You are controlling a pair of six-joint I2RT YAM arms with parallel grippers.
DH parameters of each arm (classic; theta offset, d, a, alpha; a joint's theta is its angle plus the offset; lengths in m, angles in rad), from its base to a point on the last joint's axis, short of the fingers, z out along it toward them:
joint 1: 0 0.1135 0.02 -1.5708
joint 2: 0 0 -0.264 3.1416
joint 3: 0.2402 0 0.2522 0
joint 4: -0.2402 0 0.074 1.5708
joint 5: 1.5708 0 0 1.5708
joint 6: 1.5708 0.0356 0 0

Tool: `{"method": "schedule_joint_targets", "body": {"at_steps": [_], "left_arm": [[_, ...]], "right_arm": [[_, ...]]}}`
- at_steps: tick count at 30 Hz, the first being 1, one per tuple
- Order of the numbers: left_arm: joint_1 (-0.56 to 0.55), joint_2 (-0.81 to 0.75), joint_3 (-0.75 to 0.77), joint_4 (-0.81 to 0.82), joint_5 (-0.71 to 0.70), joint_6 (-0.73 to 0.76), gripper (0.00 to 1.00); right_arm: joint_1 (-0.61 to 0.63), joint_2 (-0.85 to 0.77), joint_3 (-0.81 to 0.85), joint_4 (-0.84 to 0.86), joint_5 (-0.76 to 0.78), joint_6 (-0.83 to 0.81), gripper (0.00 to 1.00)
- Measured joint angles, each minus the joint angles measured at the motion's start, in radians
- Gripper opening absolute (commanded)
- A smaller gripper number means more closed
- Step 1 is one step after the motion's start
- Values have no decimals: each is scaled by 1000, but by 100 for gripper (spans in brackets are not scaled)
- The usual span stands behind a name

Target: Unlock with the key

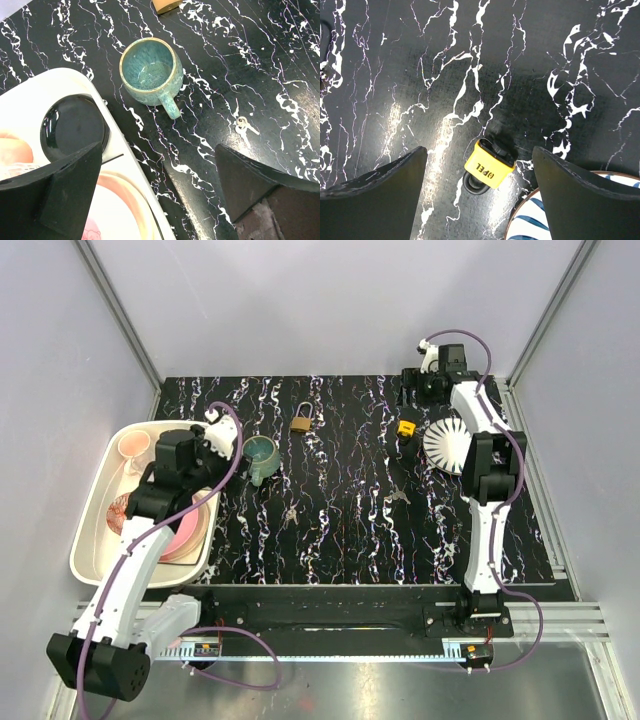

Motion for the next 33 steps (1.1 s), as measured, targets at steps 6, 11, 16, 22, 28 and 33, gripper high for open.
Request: {"method": "schedule_joint_targets", "body": {"at_steps": [6,11,16,22,28,33], "left_arm": [[18,0,-10,3,8,-1,99],[32,0,-16,9,15,-4,99],[36,9,-19,12,21,-6,99],[38,11,-19,14,27,-10,99],[39,13,-19,14,34,-11,99],[39,18,-19,15,39,-11,99]], "right_arm": [[2,45,31,-36,-23,13,91],[3,74,31,-61,-33,22,92],[3,100,31,-73,-48,28,92],[4,114,31,-79,-57,32,92],[4,128,31,-89,-70,33,91],[5,127,0,-87,-103,35,90]]}}
